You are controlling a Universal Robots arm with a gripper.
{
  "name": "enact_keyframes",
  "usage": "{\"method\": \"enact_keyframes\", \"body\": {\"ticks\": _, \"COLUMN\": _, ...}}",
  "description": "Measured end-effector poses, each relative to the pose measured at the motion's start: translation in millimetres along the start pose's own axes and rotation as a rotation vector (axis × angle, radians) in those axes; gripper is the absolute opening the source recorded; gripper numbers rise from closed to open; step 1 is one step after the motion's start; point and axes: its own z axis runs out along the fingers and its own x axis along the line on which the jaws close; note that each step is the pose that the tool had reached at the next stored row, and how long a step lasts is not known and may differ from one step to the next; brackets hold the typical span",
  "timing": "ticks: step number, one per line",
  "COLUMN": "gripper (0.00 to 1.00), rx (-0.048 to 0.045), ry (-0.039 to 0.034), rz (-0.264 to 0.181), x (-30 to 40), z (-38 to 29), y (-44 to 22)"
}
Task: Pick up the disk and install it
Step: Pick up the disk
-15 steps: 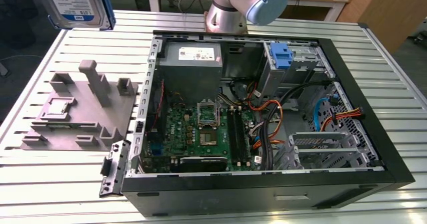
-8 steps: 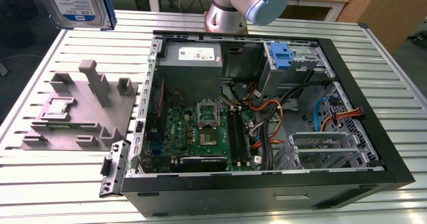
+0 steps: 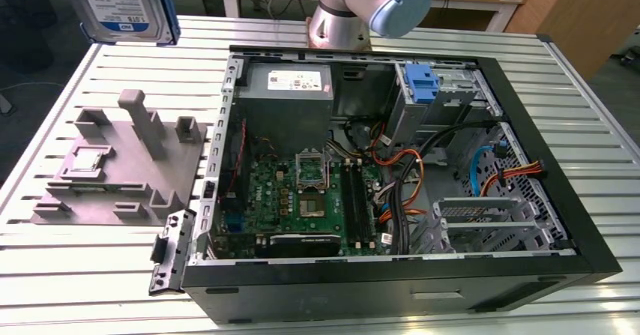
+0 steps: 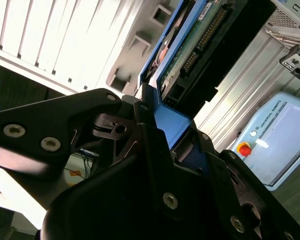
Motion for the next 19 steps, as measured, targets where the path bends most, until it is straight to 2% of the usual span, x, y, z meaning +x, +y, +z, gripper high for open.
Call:
{"method": "enact_keyframes", "body": {"ticks": 6, "gripper": 0.37, "rx": -0.0001, "ry": 0.0001, "rz": 0.0, "x": 0.0, "z": 0.1, "y": -5.6}}
{"method": "enact_keyframes", "body": {"ticks": 19, "gripper": 0.37, "rx": 0.0, "ry": 0.0019, "rz": 0.0, "x": 2.9, "z": 0.1, "y": -5.8}}
